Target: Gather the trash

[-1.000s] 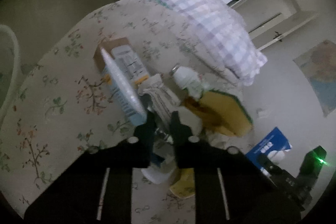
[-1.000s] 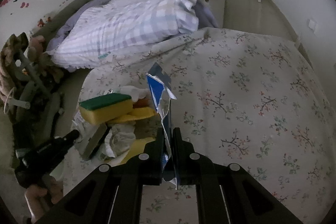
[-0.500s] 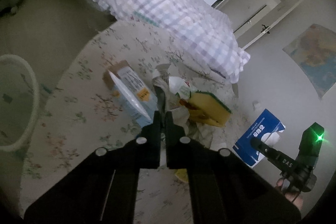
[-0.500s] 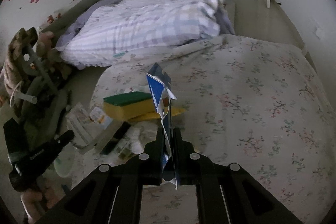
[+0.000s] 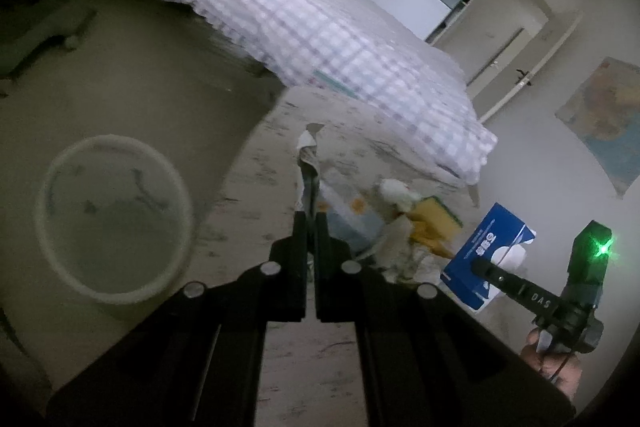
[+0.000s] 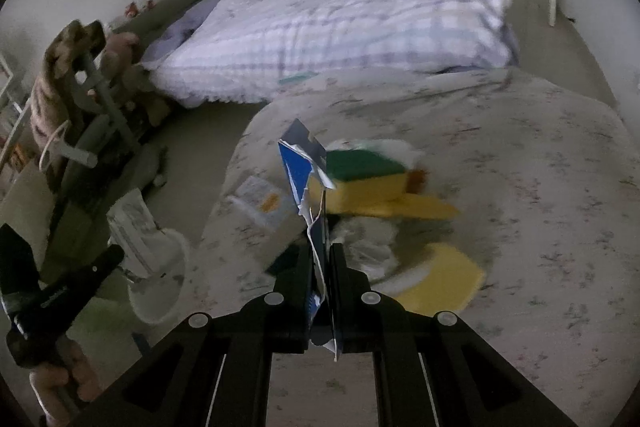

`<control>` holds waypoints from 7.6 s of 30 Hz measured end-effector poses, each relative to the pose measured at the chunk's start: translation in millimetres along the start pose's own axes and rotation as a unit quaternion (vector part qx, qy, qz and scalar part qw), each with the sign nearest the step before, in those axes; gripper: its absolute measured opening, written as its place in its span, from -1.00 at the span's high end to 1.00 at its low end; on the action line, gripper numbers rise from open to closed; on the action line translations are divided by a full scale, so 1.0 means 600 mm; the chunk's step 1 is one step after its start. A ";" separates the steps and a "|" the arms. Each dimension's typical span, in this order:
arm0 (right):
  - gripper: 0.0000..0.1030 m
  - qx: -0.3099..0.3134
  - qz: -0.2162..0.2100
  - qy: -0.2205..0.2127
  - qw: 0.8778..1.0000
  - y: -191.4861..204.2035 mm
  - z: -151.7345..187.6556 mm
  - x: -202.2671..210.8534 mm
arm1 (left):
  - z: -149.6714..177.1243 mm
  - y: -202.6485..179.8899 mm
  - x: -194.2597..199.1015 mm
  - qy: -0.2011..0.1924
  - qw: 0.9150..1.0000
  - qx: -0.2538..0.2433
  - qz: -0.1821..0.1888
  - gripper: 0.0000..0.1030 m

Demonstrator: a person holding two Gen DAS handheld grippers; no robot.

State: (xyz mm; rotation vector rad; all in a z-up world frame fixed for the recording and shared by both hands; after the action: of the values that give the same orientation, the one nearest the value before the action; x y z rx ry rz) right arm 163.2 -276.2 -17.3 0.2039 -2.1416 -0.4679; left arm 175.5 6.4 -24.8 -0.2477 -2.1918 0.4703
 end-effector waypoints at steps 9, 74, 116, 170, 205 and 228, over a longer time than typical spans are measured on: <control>0.84 0.031 -0.037 0.020 0.999 0.111 0.020 -0.069 | -0.004 0.114 0.027 -0.009 0.998 -0.004 -0.069 0.95; -0.36 0.079 -0.035 0.054 0.995 0.197 0.074 -0.120 | 0.056 0.215 0.065 0.055 0.965 -0.088 -0.239 -0.98; 0.52 -0.023 -0.005 -0.002 1.000 -0.097 0.005 0.050 | 0.100 -0.120 -0.138 0.099 0.970 -0.177 -0.129 -0.97; 0.52 0.007 -0.071 -0.024 0.997 0.072 -0.002 0.010 | 0.056 0.049 0.009 0.018 0.992 -0.106 -0.063 0.48; 0.52 0.089 -0.132 0.058 0.986 0.327 0.095 -0.218 | 0.027 0.297 0.060 0.014 0.979 0.002 -0.204 -0.85; -0.30 0.094 -0.115 0.080 0.986 0.310 0.103 -0.230 | 0.046 0.310 0.091 0.034 0.976 0.012 -0.213 -0.95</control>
State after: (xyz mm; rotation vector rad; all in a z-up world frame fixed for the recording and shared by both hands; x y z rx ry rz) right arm 197.6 -47.1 -78.2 0.5816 -2.0124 -0.3679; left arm 122.3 187.0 -78.6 0.2166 -2.0934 0.2426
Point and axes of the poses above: each gripper's, at about its wrist camera, not at the fingertips, and x roughly against the way its jaws point, y to its left, z to its underside, the point moved 7 cm from there along -x, roughly the way its jaws point, and after that the axes turned 6 degrees about -z, right-handed, at the moved point
